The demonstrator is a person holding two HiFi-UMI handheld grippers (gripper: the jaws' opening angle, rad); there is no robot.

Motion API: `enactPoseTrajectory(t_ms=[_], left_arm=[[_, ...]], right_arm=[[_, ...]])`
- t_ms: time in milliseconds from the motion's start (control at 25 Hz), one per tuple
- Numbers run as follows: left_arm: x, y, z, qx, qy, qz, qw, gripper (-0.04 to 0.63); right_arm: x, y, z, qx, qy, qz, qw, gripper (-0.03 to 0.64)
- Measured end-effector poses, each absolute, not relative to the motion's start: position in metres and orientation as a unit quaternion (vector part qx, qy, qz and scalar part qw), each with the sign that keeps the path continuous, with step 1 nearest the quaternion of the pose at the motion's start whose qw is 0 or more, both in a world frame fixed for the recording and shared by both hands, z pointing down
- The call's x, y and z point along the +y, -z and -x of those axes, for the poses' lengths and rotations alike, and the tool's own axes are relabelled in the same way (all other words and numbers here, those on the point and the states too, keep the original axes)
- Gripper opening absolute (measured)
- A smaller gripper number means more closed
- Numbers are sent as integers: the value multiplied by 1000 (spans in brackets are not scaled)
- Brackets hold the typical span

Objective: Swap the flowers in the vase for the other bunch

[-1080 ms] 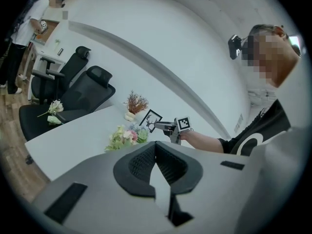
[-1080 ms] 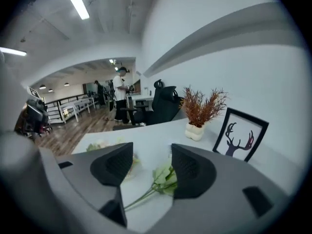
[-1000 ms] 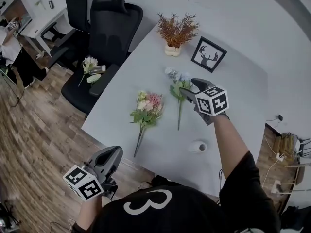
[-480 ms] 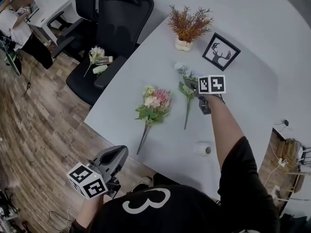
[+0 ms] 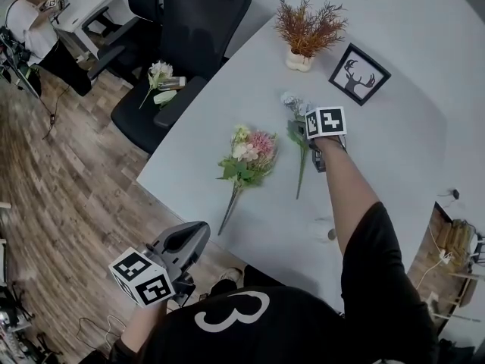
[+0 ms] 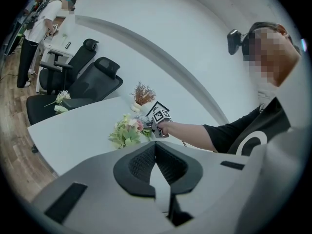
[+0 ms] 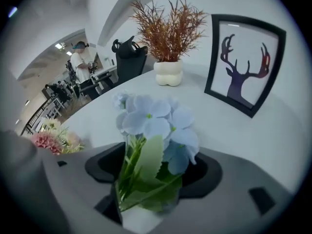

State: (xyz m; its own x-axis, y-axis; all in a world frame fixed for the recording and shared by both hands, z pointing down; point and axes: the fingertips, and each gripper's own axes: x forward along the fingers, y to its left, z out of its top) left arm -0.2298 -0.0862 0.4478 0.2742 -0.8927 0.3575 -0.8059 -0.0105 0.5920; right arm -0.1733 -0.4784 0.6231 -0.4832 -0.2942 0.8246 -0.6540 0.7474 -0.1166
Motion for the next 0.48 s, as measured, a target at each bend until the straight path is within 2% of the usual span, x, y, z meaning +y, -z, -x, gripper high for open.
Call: enactPoseTrajectory(t_ms=[480], left_arm=[[-84,-448,225,-595,54,-713,368,11]], right_arm=[[-470,-608,161,-852,-197,-282,395,157]])
